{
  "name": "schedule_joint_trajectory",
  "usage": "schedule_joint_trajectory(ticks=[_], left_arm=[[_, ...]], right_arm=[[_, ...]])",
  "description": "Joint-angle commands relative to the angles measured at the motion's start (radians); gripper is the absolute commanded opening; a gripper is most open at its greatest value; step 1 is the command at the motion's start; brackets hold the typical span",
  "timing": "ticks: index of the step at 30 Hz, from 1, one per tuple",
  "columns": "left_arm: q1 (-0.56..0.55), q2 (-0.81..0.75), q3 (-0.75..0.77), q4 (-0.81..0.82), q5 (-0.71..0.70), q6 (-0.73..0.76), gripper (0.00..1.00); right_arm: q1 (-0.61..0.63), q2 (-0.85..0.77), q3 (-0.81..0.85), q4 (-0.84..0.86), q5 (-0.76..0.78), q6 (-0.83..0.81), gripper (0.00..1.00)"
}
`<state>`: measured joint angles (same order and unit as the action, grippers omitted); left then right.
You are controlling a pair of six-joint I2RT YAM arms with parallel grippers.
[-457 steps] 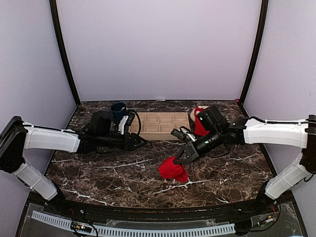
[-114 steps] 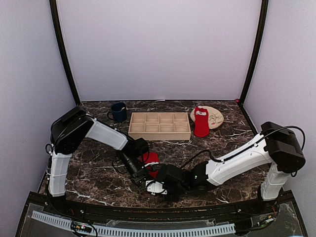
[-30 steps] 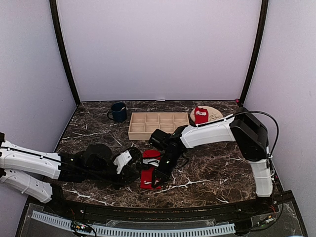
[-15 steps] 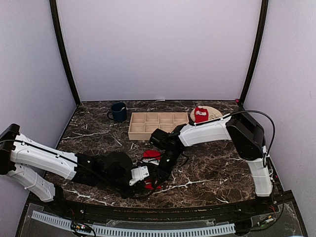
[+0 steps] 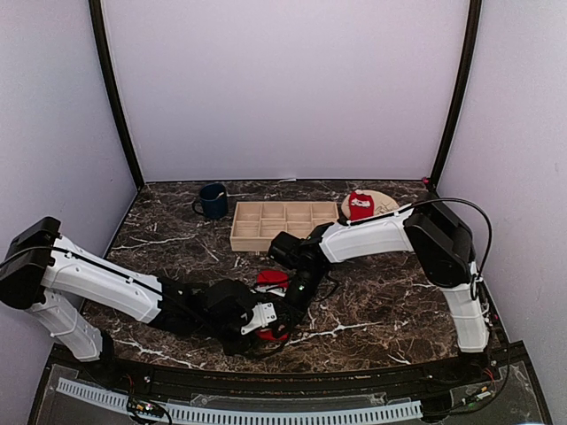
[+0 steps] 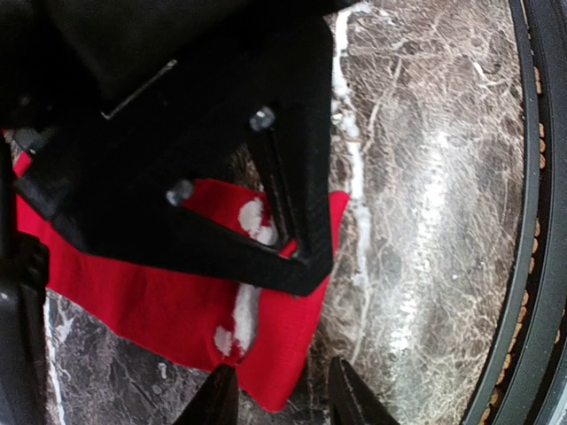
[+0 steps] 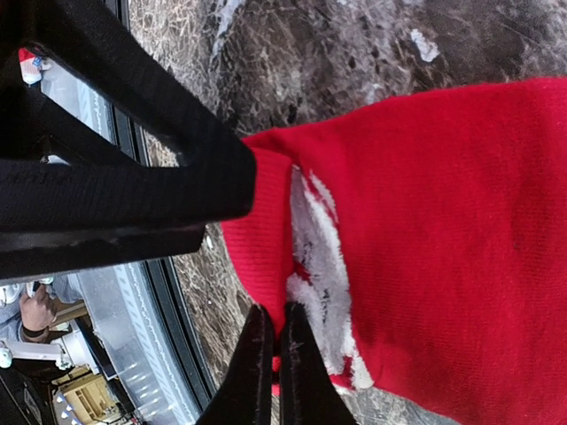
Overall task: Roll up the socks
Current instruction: Roll the sock at the center of the board.
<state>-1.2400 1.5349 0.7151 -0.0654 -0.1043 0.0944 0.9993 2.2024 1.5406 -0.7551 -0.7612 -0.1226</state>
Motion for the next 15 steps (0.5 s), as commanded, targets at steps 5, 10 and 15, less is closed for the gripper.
schedule_joint_trajectory(ticks=[5,10,15], left_arm=[[-0.002,-0.003,0.028,-0.026,-0.054,0.015,0.44],[-0.003,0.01,0.026,-0.042,-0.032,0.012,0.43],[-0.002,0.029,0.027,-0.039,-0.032,0.024,0.41]], right_arm=[[-0.007,0.015,0.021,-0.013,-0.023,-0.018,0.0],[-0.007,0.016,0.026,-0.017,-0.023,-0.02,0.0],[-0.007,0.016,0.027,-0.019,-0.028,-0.023,0.0]])
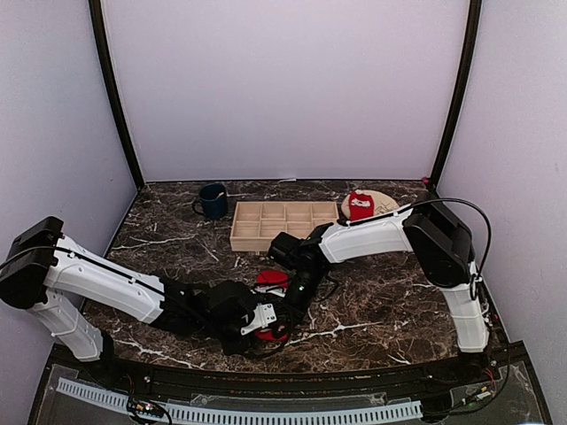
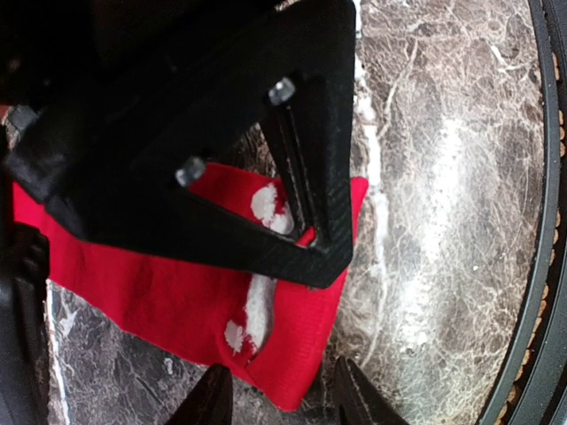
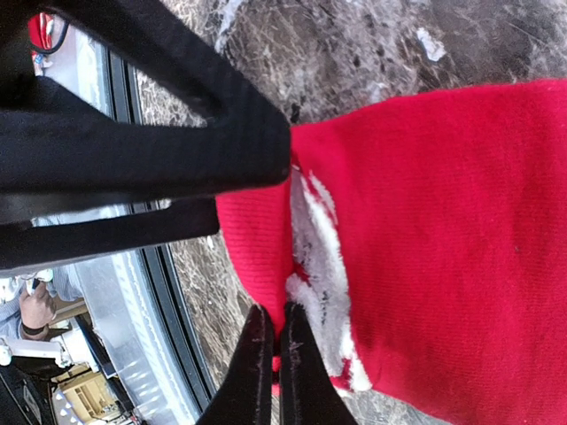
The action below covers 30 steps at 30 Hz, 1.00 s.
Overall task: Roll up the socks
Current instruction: Roll the sock at the center of the board.
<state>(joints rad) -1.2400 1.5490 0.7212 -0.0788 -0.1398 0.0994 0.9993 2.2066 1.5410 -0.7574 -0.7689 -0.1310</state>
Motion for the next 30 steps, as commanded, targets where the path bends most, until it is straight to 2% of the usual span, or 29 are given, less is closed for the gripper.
schedule_joint_trajectory(ticks=[1,17,24,26,30], left_arm=[[-0.002,0.019,0.02,-0.026,0.002,0.022,0.4],[0.002,0.05,0.03,0.023,-0.004,0.066,0.36],[0.006,0.05,0.026,0.035,0.005,0.081,0.32],[0.005,0.052,0.027,0.037,0.008,0.084,0.28],[0.007,0.058,0.024,0.03,0.023,0.083,0.1]], right_arm=[[-0.007,0.011,0.027,-0.018,-0.021,-0.015,0.0],[-0.005,0.026,0.042,-0.041,-0.034,-0.021,0.0],[-0.002,0.049,0.067,-0.064,-0.032,-0.024,0.0],[0.0,0.058,0.078,-0.072,-0.03,-0.025,0.0],[0.001,0.067,0.089,-0.081,-0.029,-0.024,0.0]])
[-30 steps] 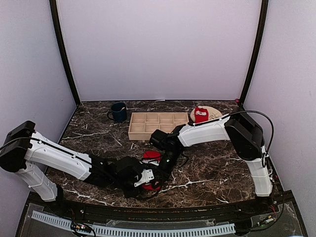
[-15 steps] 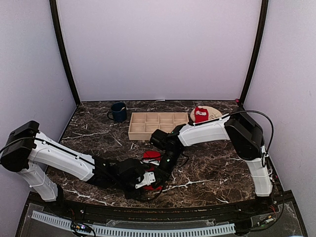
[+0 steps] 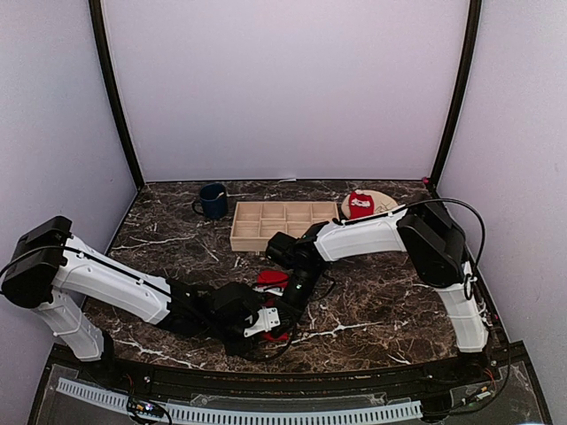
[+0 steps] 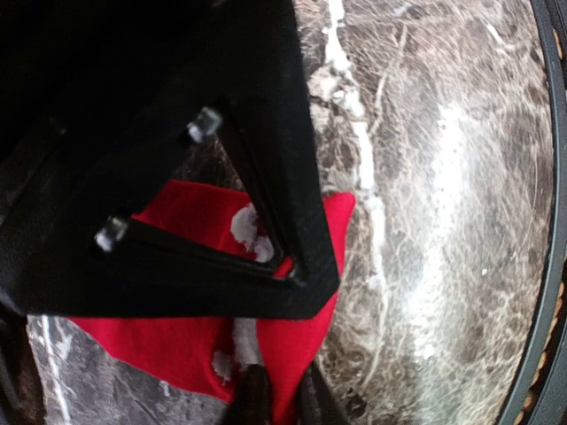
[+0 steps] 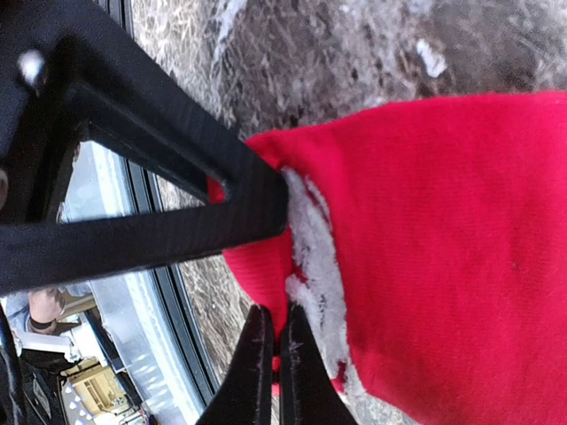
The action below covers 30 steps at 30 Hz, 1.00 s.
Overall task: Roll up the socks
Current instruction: Roll the sock at the center of the board.
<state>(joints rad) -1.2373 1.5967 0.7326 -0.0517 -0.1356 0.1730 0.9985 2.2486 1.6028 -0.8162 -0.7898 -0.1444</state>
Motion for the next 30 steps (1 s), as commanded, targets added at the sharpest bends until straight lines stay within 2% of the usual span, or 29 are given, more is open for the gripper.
schedule_joint_trajectory(ticks=[1,4,17,30], left_arm=[[0.005,0.009,0.01,0.003,0.022,0.007,0.08],[0.004,0.009,0.006,0.002,0.028,-0.001,0.0],[0.046,0.003,0.0,-0.015,0.06,-0.068,0.0],[0.123,0.005,0.03,-0.084,0.191,-0.093,0.0]], right_arm=[[0.002,0.027,0.031,-0.026,-0.009,-0.011,0.0],[0.002,0.037,0.042,-0.033,-0.005,-0.01,0.0],[-0.011,-0.014,-0.007,0.043,-0.001,0.027,0.19],[-0.077,-0.141,-0.16,0.227,-0.031,0.102,0.25]])
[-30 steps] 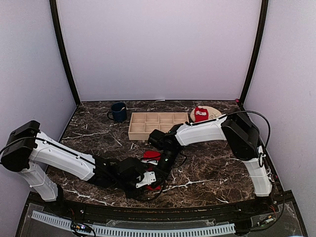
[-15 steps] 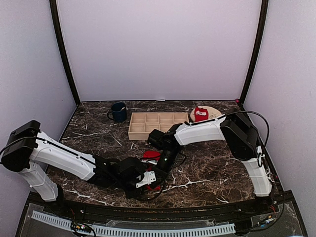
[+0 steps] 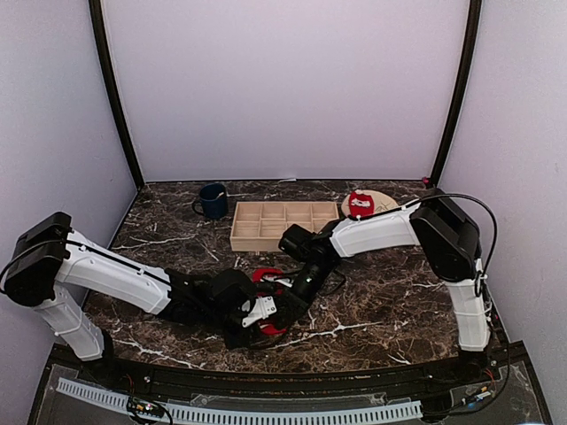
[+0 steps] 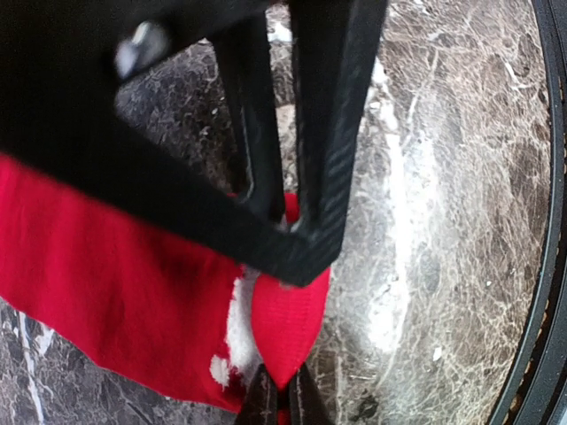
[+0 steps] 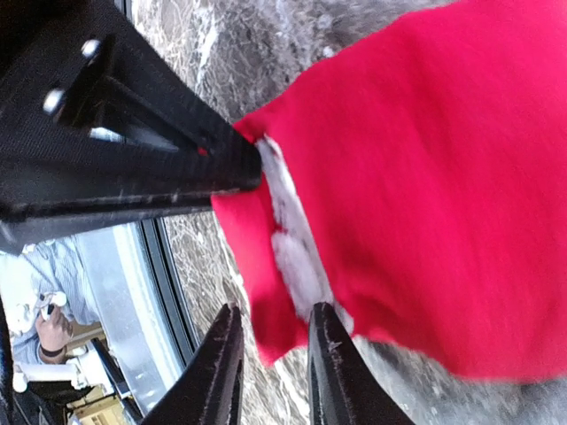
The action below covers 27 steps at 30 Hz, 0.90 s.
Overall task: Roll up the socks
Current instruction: Roll the sock at the center of the board.
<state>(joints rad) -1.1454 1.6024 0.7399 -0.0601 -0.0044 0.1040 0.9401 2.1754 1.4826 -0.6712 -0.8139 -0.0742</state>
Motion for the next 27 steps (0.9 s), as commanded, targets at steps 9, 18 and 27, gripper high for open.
schedule_joint_trajectory(ticks=[9,18,27], left_arm=[[0.093,0.069,0.105,-0.177,0.208,-0.006,0.0],[0.223,0.12,0.206,-0.313,0.491,-0.016,0.0],[0.307,0.251,0.278,-0.424,0.735,0.003,0.0]], right_arm=[[-0.037,-0.156,-0.161,0.23,0.05,0.082,0.25],[-0.038,-0.291,-0.32,0.397,0.229,0.112,0.24],[-0.001,-0.433,-0.519,0.585,0.363,0.102,0.21]])
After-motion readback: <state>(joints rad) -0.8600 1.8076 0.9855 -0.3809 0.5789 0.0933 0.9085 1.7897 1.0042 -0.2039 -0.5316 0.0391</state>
